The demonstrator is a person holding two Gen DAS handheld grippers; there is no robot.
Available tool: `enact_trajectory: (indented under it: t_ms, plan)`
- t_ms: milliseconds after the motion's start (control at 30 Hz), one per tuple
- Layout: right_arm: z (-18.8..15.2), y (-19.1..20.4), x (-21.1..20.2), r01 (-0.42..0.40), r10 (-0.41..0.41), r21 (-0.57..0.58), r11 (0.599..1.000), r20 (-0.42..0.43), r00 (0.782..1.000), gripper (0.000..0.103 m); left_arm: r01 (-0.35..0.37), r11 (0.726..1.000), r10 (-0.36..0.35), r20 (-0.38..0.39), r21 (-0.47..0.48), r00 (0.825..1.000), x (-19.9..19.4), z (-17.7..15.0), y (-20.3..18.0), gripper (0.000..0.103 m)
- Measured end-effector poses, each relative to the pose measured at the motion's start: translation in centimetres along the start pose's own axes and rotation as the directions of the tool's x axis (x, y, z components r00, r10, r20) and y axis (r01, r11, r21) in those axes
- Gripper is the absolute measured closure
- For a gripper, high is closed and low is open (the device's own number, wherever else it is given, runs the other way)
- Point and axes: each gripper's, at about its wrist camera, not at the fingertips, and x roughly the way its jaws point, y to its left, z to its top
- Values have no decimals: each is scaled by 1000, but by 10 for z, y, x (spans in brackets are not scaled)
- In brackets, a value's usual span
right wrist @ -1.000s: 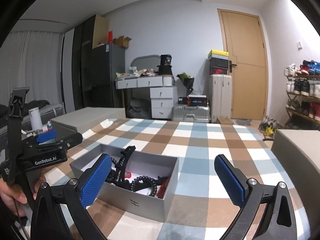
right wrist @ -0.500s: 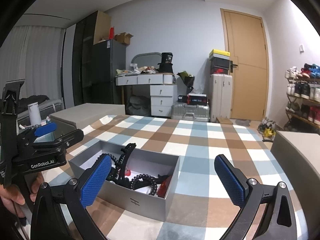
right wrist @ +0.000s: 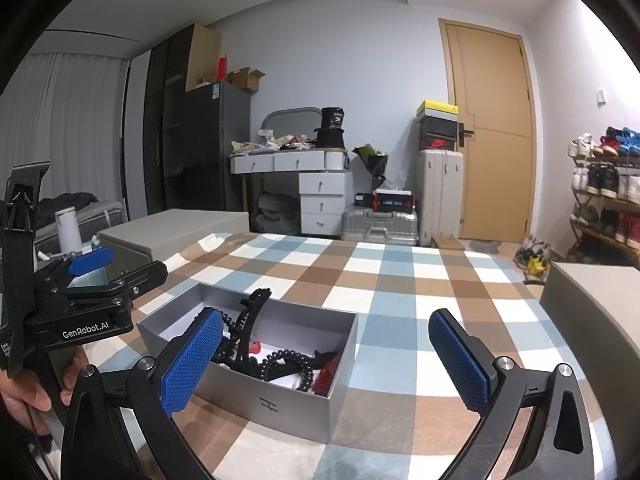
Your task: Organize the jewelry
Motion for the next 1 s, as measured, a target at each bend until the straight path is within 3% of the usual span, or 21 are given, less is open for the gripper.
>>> enact_trajectory:
  t_ms: [1000]
  plan:
    - [1, 0, 0, 0, 0, 1, 1000, -1, 1000, 0, 13, 1000, -13, -15, 8, 1000, 8, -2, -3, 1]
